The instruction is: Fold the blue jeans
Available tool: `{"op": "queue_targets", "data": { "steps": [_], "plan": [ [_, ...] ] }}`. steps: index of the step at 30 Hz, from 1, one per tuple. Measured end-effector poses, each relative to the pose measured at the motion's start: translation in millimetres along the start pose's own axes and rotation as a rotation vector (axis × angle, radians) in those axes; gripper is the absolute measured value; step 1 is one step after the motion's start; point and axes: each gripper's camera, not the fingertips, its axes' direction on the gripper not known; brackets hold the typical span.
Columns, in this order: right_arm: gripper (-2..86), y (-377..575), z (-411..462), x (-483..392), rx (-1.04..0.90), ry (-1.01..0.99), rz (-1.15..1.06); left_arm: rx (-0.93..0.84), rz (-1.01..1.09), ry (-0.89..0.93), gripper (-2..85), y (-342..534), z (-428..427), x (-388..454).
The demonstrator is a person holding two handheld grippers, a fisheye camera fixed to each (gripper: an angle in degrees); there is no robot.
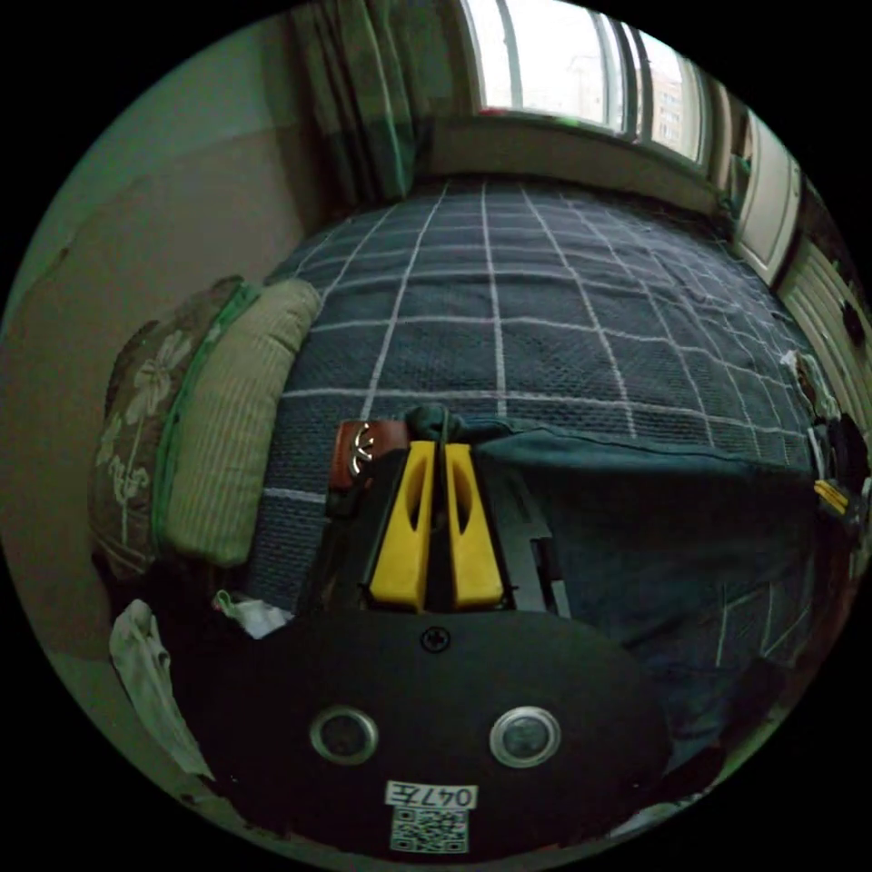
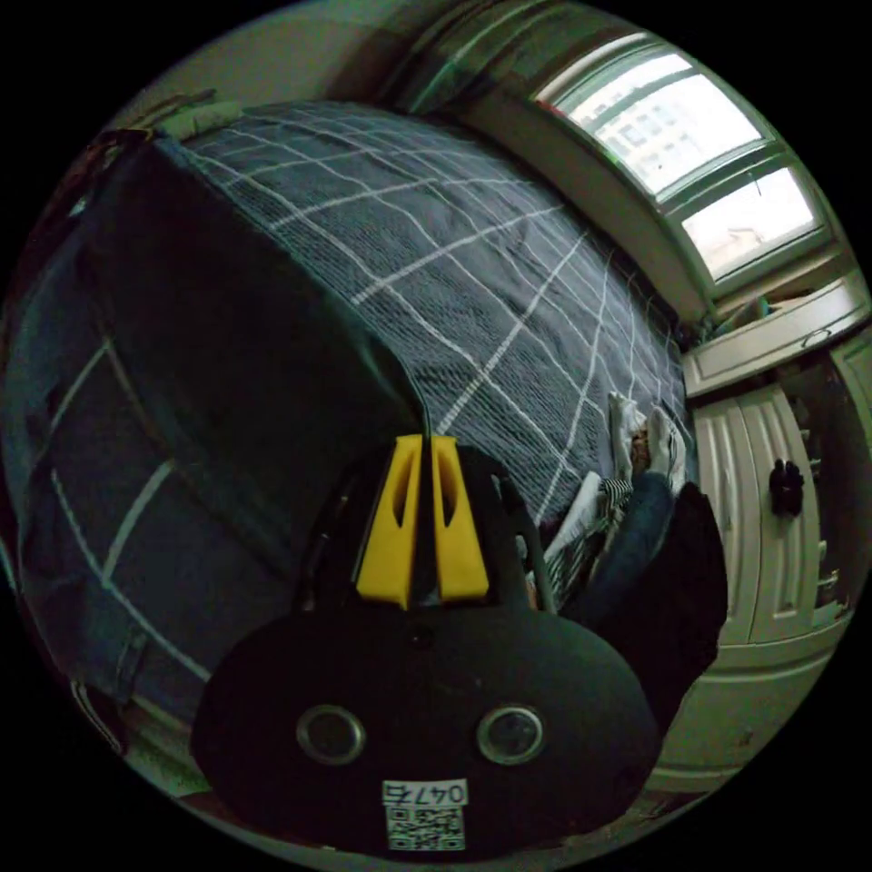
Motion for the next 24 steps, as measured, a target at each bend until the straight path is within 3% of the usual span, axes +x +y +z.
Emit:
{"op": "queue_targets", "data": {
  "steps": [2,5,9,11,15,17,19,24],
  "plan": [
    [2.2,-9,25,-6,-0.094,-0.003,0.028,-0.08,-0.028,-0.033,5.2,10,21,3],
    [6.4,-4,39,-12,-0.153,0.037,0.08,-0.048,-0.033,-0.092,6.1,25,14,1],
    [9.0,55,-15,-3,0.108,0.147,0.191,0.128,0.031,-0.015,6.1,51,-42,-4],
    [8.8,95,-44,-6,0.274,0.159,0.205,0.084,0.155,0.166,6.3,85,-74,6],
    [8.5,180,-61,-25,0.267,-0.007,0.211,-0.004,0.317,0.367,7.4,182,-106,38],
    [8.6,214,-61,-38,0.239,-0.149,0.255,0.031,0.391,0.441,7.2,258,-120,62],
    [8.7,256,-77,-64,0.334,-0.401,0.295,0.006,0.428,0.493,7.1,304,-123,80],
    [10.6,297,-100,-136,0.353,-0.495,0.168,-0.064,0.578,0.581,7.9,369,-128,142]
  ]
}}
